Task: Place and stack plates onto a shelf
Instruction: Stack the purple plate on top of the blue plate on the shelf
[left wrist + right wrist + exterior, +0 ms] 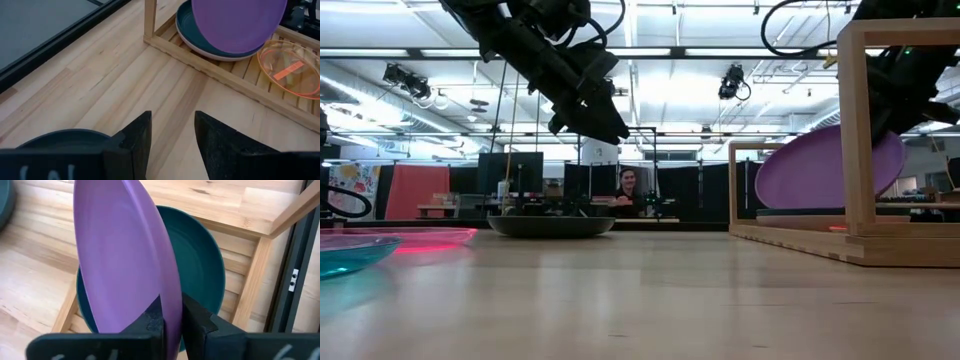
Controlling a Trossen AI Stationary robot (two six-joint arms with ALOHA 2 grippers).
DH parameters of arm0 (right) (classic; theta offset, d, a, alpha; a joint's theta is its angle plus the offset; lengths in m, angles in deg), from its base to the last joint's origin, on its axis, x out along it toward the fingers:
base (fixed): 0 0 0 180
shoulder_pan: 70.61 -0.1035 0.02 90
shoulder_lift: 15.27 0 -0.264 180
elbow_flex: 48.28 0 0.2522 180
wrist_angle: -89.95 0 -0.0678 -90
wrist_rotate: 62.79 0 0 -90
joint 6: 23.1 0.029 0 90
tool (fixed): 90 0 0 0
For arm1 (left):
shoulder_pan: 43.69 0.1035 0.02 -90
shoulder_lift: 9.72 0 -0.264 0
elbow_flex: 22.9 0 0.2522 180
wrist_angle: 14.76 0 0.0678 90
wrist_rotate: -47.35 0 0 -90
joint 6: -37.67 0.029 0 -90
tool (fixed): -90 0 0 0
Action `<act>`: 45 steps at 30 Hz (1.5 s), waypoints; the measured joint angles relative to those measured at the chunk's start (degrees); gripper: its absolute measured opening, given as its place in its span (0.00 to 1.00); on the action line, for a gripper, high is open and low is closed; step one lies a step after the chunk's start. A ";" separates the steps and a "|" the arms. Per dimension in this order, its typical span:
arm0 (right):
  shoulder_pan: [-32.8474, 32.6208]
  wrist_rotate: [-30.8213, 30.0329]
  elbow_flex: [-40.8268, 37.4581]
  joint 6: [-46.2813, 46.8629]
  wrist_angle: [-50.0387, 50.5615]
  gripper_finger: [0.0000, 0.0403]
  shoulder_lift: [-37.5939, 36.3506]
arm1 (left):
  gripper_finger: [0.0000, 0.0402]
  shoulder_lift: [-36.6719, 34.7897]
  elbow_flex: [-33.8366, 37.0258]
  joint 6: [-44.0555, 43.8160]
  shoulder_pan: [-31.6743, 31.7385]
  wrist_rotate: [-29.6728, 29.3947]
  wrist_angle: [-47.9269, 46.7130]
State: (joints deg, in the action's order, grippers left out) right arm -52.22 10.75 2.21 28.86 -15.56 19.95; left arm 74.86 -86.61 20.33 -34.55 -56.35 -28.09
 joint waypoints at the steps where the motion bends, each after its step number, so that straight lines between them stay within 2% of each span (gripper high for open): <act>1: 0.00 -0.01 0.00 0.00 0.00 0.13 0.00 | 0.39 0.00 0.00 0.00 0.00 0.00 0.00; 13: 0.00 0.01 0.00 0.79 -0.10 0.17 0.00 | 0.39 0.00 0.00 0.02 0.00 0.00 0.00; 31: 0.00 0.01 0.00 0.45 0.01 0.53 0.00 | 0.39 0.00 0.00 0.02 -0.02 0.00 0.00; 41: 0.00 -0.03 0.00 0.39 0.28 0.63 0.01 | 0.39 0.00 0.00 0.02 -0.02 0.00 -0.02; 45: 0.01 -0.12 0.00 0.39 3.34 0.65 0.75 | 0.39 0.00 0.00 0.01 -0.02 0.01 -0.04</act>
State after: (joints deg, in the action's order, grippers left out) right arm -52.21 10.63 2.21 29.26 -12.22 20.70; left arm 74.86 -86.61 20.34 -34.57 -56.33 -28.14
